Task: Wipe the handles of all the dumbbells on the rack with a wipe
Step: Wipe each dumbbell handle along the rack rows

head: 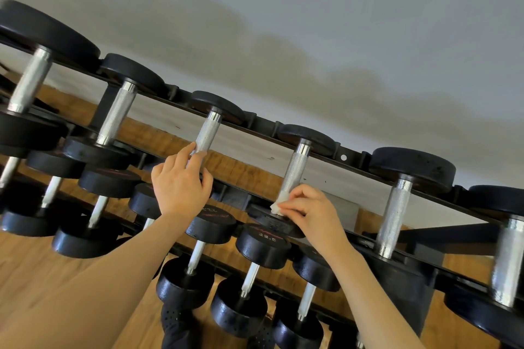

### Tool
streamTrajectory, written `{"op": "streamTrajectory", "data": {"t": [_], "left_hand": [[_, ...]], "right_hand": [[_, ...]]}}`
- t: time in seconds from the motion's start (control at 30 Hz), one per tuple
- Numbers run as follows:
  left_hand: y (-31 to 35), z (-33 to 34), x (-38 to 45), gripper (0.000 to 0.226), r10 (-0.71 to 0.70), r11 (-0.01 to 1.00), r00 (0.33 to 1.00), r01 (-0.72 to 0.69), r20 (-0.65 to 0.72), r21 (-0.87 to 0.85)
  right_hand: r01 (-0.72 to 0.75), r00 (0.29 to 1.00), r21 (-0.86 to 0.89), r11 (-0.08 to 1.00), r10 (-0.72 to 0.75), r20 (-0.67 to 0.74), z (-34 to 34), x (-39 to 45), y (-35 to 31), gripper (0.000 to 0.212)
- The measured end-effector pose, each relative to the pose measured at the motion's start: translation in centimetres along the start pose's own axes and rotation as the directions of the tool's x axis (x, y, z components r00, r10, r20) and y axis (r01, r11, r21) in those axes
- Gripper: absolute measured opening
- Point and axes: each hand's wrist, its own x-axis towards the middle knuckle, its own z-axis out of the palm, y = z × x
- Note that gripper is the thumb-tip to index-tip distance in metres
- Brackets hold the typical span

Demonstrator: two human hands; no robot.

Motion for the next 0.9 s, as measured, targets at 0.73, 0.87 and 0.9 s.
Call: {"op": "streamTrajectory", "data": {"t": [0.73, 0.87, 0.9], "left_hand": [[-0.2, 0.5, -0.1, 0.033, -0.008, 1.0, 1.0, 0.008, -0.015, 0.014], [-0.1, 0.5, 0.0, 0.033, -0.01, 1.0, 1.0, 0.01, -0.018, 0.006], [-0.1, 0.4, -0.1, 0.034, -0.012, 1.0, 1.0, 0.012, -0.015, 0.007]], "right_hand": [[0.057, 0.988, -0.086, 0.995, -0.044, 0.147, -0.5, 1.7, -0.6, 0.011], [0.175, 0.978, -0.192, 0.965, -0.148, 0.148, -0.4, 1.5, -0.4, 0.016], [0.183, 0.98, -0.186, 0.965, -0.163, 0.116, -0.4, 1.7, -0.4, 0.019]]}}
